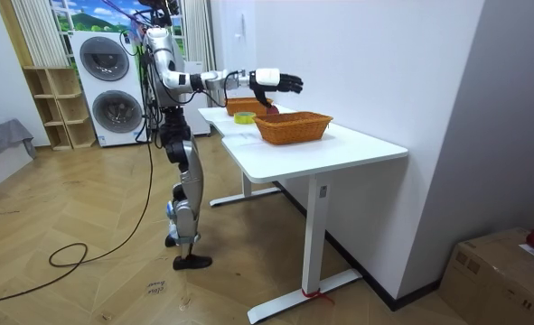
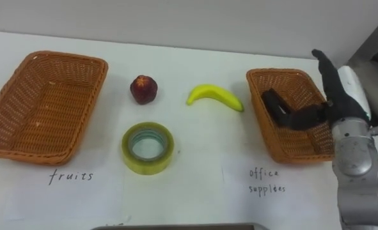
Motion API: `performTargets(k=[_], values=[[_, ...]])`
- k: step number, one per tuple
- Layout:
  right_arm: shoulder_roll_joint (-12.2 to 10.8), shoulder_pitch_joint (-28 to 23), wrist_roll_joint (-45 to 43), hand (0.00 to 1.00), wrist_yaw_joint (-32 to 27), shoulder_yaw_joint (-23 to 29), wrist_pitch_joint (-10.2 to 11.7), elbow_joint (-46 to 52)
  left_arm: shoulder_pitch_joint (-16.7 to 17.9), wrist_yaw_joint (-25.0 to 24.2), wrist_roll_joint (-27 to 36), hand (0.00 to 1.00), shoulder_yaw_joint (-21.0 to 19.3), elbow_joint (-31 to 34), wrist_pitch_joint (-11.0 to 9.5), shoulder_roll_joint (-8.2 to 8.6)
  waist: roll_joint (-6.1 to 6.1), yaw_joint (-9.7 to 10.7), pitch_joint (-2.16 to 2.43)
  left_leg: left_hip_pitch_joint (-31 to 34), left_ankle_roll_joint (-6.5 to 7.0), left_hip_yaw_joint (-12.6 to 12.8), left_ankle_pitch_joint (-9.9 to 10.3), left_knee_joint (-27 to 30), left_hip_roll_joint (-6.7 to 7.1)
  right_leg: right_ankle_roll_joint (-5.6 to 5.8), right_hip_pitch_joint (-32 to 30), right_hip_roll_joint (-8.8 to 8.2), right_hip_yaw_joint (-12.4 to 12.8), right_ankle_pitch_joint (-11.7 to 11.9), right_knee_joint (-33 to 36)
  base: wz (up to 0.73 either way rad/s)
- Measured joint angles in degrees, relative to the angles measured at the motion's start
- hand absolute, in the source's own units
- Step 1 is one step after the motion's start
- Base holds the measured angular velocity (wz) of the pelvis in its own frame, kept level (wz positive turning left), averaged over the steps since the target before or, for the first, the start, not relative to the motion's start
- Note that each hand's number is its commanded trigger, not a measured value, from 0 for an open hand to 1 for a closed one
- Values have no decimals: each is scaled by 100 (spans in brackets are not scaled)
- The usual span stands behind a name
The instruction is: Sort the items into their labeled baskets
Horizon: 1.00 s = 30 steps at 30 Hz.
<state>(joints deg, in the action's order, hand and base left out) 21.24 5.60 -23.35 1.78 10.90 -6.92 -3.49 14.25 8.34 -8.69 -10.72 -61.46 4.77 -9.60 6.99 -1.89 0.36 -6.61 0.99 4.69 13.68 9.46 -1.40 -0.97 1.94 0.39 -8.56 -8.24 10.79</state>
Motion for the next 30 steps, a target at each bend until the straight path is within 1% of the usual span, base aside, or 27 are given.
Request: performTargets(k=[5, 8, 11, 12, 14, 16, 20, 24, 25, 27, 30], values=[[0, 0, 9, 0, -55, 0, 1, 476, 37, -1, -39, 0, 0, -31, 3, -4, 0, 7, 0, 2, 0, -9, 0, 4, 2, 0, 1, -12, -12, 0, 10, 0], [1, 0, 63, 0, -66, 0, -1, 833, 87, -6, -43, 0, 0, 99, 28, -6, 12, 9, 3, 1, 0, -7, 0, 5, 0, 0, 3, -10, -16, 0, 11, 0], [1, 3, 155, 0, -82, 0, -6, 1039, 105, -6, -43, 0, 1, 156, 28, -9, 30, 2, -5, -1, 0, -1, 0, 9, 2, -1, 11, -12, -16, 0, 13, 0], [1, 3, 255, 0, -87, 0, -8, 1107, 106, -6, -44, 0, 2, 180, 28, -12, 38, 1, -18, 0, 0, -1, 0, 8, 2, -1, 10, -12, -9, 0, 13, 0], [1, 11, 321, 0, -101, -9, -8, 1141, 101, -1, -48, 0, 6, 182, 28, -13, 53, -23, -20, -5, 0, -1, 0, -1, 1, 0, 3, -6, 31, 0, 17, 0], [1, 80, 307, 0, -101, -10, -8, 1142, 73, 0, -67, 0, 8, 182, 27, -12, 74, -32, -37, -2, 0, 8, 0, -12, -1, 0, -29, -1, 53, 0, 49, -4], [1, 160, 305, 0, -99, -35, -10, 1181, 57, 4, -89, 0, 19, 180, 25, -16, 69, -44, -48, 8, 0, 17, 0, -19, 0, 0, -73, 6, 59, 0, 97, -4], [1, 227, 356, 0, -94, -85, -10, 1306, -35, 6, -84, 0, 28, 141, 26, -19, 53, -158, -86, 4, 1, 26, -1, -11, -1, 0, -76, 7, 73, 0, 98, -2], [1, 235, 442, 0, -91, -117, -10, 1310, -74, 5, -84, 0, 34, 105, 24, -19, 64, -200, -80, 4, 1, 27, -1, -11, -1, 0, -76, 7, 71, 0, 99, 0], [0, 264, 573, 0, -7, -170, -10, 1342, -120, -10, -86, 0, 46, 50, 24, -15, 53, -256, -87, 10, 1, 23, -1, -8, 0, 0, -80, 5, 62, 0, 96, 0], [0, 334, 642, 0, 132, -310, -14, 1388, -179, -45, -86, 0, 93, 28, 25, -9, 61, -305, -80, 34, 1, -1, 0, 7, 2, 0, -84, -3, 36, 0, 96, 4]])
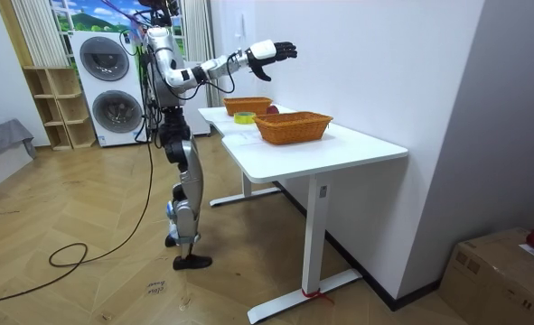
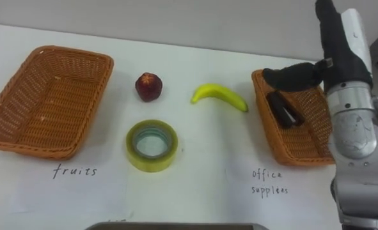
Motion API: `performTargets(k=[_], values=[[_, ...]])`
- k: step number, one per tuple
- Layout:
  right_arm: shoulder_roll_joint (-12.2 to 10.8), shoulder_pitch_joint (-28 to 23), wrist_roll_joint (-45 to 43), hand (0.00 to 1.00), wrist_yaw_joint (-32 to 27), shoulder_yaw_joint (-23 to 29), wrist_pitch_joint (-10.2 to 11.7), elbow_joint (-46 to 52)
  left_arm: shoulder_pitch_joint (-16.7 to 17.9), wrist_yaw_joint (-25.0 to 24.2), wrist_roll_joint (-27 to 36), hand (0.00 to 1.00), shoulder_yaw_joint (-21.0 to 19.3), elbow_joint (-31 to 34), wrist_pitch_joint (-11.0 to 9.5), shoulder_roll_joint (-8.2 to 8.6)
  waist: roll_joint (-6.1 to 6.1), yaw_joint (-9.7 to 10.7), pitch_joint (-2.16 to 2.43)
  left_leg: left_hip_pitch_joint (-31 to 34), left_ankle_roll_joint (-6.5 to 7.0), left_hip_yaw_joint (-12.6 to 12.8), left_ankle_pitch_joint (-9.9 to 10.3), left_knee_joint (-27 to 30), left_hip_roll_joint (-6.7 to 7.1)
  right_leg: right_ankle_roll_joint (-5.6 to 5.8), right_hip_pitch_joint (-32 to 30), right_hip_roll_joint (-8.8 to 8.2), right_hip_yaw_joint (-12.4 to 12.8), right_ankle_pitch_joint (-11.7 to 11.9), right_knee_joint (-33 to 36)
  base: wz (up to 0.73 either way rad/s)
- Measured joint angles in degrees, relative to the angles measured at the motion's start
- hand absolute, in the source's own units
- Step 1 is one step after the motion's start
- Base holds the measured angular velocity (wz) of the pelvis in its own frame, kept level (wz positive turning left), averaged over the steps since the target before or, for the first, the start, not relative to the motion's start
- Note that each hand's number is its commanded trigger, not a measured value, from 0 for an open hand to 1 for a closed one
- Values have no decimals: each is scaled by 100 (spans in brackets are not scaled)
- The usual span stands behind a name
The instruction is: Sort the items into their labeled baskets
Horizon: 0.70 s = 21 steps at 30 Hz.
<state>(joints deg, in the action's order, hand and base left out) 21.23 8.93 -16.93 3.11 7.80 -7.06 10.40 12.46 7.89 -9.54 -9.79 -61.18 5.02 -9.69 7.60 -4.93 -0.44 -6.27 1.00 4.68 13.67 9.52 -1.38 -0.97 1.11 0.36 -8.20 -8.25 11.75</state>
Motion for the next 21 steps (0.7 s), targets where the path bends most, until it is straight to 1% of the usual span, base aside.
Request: performTargets(k=[2, 3, 4, 5, 6, 8, 10, 13, 16, 21], values=[[-1, 5, 2, 0, 133, -38, -16, 102, -47, -34, 0, 0, 7, -7, 2, 0, -8, -15, -4, 21, 0, -26, 0, 8, 1, 0, -2, -10, -43, 0, -1, 8], [-2, 15, 0, 0, 193, -83, -25, 189, -52, -80, 0, 0, 7, -8, 8, -1, -13, -38, -2, 26, 0, -35, 0, 12, 1, 0, -1, -12, -54, 0, -2, 5], [-3, 72, -6, 0, 216, -184, -33, 221, -71, -102, 1, 0, 9, -9, 20, -2, -13, -42, 10, 26, 0, -39, 0, 13, 1, 0, -1, -13, -60, 0, -2, 0], [-3, 110, -21, 0, 226, -244, -44, 222, -71, -106, 5, 0, 11, -13, 39, -2, -24, -47, 9, 25, 0, -35, 0, 12, 1, 0, -1, -14, -61, 0, -2, 0], [-4, 172, -85, 0, 252, -352, -57, 211, -93, -107, 30, 0, 57, -16, 113, -1, -40, -80, 9, 17, 0, -17, 0, 12, 1, 0, -1, -13, -52, 0, -2, -4], [-4, 210, -181, 0, 300, -499, -62, 198, -150, -105, 58, 0, 154, -7, 163, 5, -56, -118, 10, 15, 0, -18, 0, 13, 2, 0, 0, -16, -50, 0, -2, -2], [-30, 219, -532, 0, 336, -758, -107, 197, -204, -93, 57, 0, 236, 89, 183, 8, -87, -170, 21, 24, 1, -28, -1, 12, 1, 0, 2, -15, -54, 0, -7, 0], [-53, 219, -729, 0, 385, -993, -168, 197, -260, -64, 58, 0, 277, 105, 197, 7, -140, -227, 39, 52, 1, -66, -1, 22, 3, 0, -2, -18, -84, 0, -9, 6], [-60, 219, -767, 0, 405, -1098, -191, 197, -340, -55, 82, 0, 325, 110, 202, 5, -167, -293, 41, 62, 3, -106, -4, 25, 3, 0, 2, -26, -129, 0, -10, 6], [-154, 233, -760, 0, 394, -1103, -178, 111, -328, 8, 106, 0, 359, 106, 202, 4, -179, -330, 31, 50, 4, -185, -17, 34, 4, 0, 52, -37, -199, 0, -17, 9]])
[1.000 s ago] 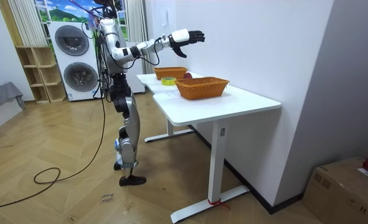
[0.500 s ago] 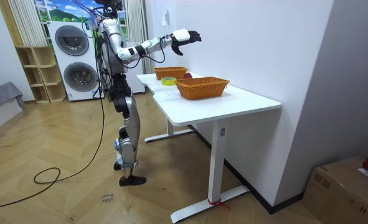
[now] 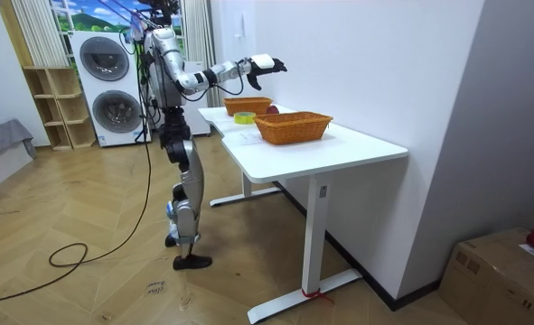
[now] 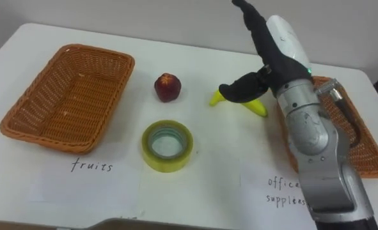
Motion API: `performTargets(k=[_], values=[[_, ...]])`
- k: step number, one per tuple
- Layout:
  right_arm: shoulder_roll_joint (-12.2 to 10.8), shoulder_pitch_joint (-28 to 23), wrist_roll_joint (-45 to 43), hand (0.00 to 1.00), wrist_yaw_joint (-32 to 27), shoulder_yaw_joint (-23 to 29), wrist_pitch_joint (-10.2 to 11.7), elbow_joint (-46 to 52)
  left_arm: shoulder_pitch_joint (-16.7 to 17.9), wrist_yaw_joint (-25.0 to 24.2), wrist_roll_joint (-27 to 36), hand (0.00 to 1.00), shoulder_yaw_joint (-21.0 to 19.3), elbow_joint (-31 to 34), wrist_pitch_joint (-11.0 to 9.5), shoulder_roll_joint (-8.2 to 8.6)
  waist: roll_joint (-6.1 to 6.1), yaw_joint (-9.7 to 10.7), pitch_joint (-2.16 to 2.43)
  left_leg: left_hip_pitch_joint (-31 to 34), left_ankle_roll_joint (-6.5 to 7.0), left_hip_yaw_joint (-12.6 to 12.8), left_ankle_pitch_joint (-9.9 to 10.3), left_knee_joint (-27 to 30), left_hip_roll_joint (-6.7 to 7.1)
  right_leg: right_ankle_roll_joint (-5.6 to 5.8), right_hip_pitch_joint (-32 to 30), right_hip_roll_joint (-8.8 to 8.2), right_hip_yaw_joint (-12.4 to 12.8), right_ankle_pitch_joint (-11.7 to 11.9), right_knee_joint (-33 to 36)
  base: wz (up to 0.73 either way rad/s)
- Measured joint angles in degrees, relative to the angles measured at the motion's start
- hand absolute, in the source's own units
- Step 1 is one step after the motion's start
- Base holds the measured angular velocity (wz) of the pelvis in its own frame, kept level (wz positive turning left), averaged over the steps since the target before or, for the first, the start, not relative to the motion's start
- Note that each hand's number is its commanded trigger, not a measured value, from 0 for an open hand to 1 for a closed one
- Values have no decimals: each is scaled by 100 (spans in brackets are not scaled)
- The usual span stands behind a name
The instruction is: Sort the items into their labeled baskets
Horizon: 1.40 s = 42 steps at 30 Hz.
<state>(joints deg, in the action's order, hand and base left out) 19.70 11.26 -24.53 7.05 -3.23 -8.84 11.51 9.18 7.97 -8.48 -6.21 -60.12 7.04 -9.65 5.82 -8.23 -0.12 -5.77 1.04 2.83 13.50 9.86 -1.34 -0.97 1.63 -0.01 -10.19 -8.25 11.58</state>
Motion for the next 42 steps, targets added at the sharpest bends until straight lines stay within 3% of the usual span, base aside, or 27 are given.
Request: performTargets(k=[4, 7, 16, 20, 23, 28, 36, 42], values=[[-122, 1, -5, 0, -2, -12, 0, -229, 34, 47, -1, 0, 82, -12, -10, -11, 20, -19, -26, -46, 3, -22, -2, -2, 1, 1, 56, -10, -17, -1, -2, 3], [-246, 1, -10, 0, -2, -14, 1, -243, 62, 50, -8, 0, 86, -69, -11, -9, 27, -21, -76, -25, 8, -23, -9, 7, 14, 2, 47, -23, -31, -1, -2, 0], [-515, -4, -213, 0, 19, -284, -4, -251, 87, 51, -90, 0, 194, -155, 45, -4, 13, -82, -81, 14, 6, -45, -8, -17, 14, 1, 25, -14, -84, -1, -5, 2], [-631, -3, -302, 0, 110, -438, -4, -333, 57, 49, -113, 0, 221, -119, 54, 18, 2, -140, -64, 29, 5, -46, -9, -15, 11, 1, -2, -11, -91, 0, -7, 0], [-644, -3, -296, 0, 243, -499, -3, -398, 45, 36, -110, 0, 317, -55, 45, 23, -22, -172, -20, 115, 10, -58, -12, 9, 23, 0, -63, -26, -114, 0, -8, 4], [-645, -3, -289, 0, 253, -569, -2, -557, 52, 40, -111, 0, 315, -46, 25, 32, -79, -182, -27, 142, 18, -59, -18, 29, 27, 1, -57, -55, -140, 0, -44, 1], [-641, -2, -287, 0, 450, -685, -16, -672, 118, 150, -110, 0, 317, -50, 28, 45, -74, -194, -24, 203, 20, -63, -20, 59, 16, 7, -72, -56, -165, 4, -94, 1], [-645, -2, -299, 0, 582, -796, -222, -698, 161, 167, -118, 0, 319, -54, 179, 45, -64, -319, -20, 202, 20, -63, -19, 44, 19, 6, -78, -56, -195, 6, -93, 0]])
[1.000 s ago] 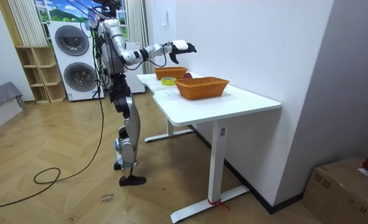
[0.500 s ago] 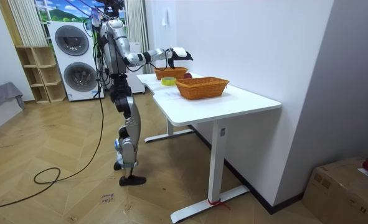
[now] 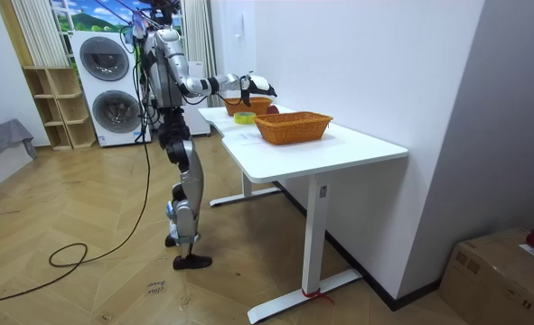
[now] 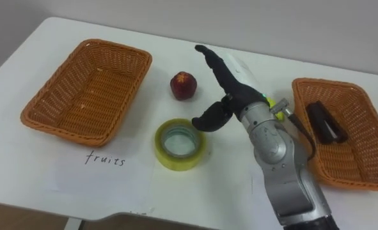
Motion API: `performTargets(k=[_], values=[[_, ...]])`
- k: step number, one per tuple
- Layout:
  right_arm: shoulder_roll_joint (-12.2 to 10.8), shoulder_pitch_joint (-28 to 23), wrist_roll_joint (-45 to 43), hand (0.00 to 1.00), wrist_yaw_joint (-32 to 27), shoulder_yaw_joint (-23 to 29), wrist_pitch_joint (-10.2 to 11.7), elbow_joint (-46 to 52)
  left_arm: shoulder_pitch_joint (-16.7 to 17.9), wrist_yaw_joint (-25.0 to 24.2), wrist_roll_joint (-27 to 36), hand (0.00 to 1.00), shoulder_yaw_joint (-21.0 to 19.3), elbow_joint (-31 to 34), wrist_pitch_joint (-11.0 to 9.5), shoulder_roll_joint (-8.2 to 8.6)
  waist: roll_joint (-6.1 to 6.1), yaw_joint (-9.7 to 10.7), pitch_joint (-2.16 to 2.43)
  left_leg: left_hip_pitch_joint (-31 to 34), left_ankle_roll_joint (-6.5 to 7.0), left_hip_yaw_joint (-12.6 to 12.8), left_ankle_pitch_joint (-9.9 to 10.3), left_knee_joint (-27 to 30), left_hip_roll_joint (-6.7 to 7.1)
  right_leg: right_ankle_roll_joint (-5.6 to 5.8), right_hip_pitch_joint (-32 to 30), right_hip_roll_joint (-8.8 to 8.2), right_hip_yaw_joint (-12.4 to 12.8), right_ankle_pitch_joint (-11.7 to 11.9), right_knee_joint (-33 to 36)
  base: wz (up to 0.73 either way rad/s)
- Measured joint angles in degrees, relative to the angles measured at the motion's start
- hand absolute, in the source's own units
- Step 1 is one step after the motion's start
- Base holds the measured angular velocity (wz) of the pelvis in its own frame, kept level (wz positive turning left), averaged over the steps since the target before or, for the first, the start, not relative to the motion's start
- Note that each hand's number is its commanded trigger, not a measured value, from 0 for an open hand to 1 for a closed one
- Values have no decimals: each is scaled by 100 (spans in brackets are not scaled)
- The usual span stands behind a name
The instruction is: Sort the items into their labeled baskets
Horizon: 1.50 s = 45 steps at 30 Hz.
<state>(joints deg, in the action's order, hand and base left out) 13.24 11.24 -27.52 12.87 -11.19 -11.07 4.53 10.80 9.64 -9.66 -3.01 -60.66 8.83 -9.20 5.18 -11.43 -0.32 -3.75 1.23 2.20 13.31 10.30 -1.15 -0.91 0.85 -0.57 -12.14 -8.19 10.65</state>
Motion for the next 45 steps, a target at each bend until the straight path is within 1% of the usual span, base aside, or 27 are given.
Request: performTargets(k=[1, 5, 7, 9, 12, 16, 25, 27, 37, 42, 44, 45], values=[[-1, 0, -4, 0, 36, -66, -31, 0, 11, 14, -1, 0, 0, 0, 23, 0, 9, -1, 6, 0, 0, -1, 0, -3, 2, 0, 0, 1, -9, 0, -1, 0], [-10, 0, -6, 0, 113, -177, -40, -69, 26, 30, -1, 0, 35, -16, 98, 0, 41, -30, 8, 3, 0, -21, 0, -3, 13, 0, 3, -1, -50, 0, -3, 2], [-29, 0, -5, 0, 113, -243, -66, -202, 42, 50, 3, 0, 147, -16, 115, -2, 53, -45, 8, -6, 0, -24, 0, 8, 19, 0, 17, -8, -53, 0, -5, 0], [-33, 0, -4, 0, 113, -351, -131, -230, 67, 71, 3, 0, 215, -14, 125, -3, 64, -42, -2, -5, 1, -24, -1, 11, 25, 0, 16, -16, -52, 0, -7, 0], [-101, 0, 14, 0, 112, -399, -149, -407, 63, 100, 6, 0, 239, 0, 129, -3, 81, -42, -2, -8, 3, -9, -2, 13, 26, 1, 17, -20, -49, 0, -5, 0], [-201, 0, 18, 0, 110, -413, -154, -628, 67, 116, 14, 0, 286, -6, 154, 0, 112, -55, -22, -4, 3, -3, -2, 15, 0, 0, 15, -16, -48, 0, 0, 0], [-213, 0, 6, 0, 111, -448, -153, -629, 52, 220, 12, 0, 370, -16, 163, 31, 111, -160, -24, -11, 1, -4, -1, -36, 12, 0, 4, 2, -49, 0, -2, 0], [-213, 0, 6, 0, 111, -467, -153, -629, 16, 222, 13, 0, 370, -113, 160, 38, 111, -165, -25, -11, 1, -3, -1, -34, 14, 0, 4, 0, -48, 0, -4, 0], [-258, 0, -9, 0, 110, -770, -151, -643, -23, 222, 11, 0, 359, -238, 159, 46, 86, -178, -60, -3, 3, -3, -3, -11, 3, 2, 6, -13, -21, -1, -11, 0], [-256, 1, -169, 0, 115, -776, -152, -643, -11, 223, 11, 0, 354, -232, 162, 50, 89, -185, -59, 12, 2, -3, -1, -11, -7, 1, -9, -9, -52, -1, 7, 0], [-255, 1, -216, 0, 153, -781, -152, -643, -6, 223, 11, 0, 354, -224, 163, 49, 102, -186, -51, 17, 1, 0, -1, -51, -2, 1, -22, -6, -51, -1, 14, 0], [-254, 1, -230, 0, 205, -781, -153, -643, -3, 224, 10, 0, 354, -222, 164, 46, 119, -188, -40, 18, 1, 4, -1, -52, 2, 1, -26, -2, -50, -1, 16, 0]])
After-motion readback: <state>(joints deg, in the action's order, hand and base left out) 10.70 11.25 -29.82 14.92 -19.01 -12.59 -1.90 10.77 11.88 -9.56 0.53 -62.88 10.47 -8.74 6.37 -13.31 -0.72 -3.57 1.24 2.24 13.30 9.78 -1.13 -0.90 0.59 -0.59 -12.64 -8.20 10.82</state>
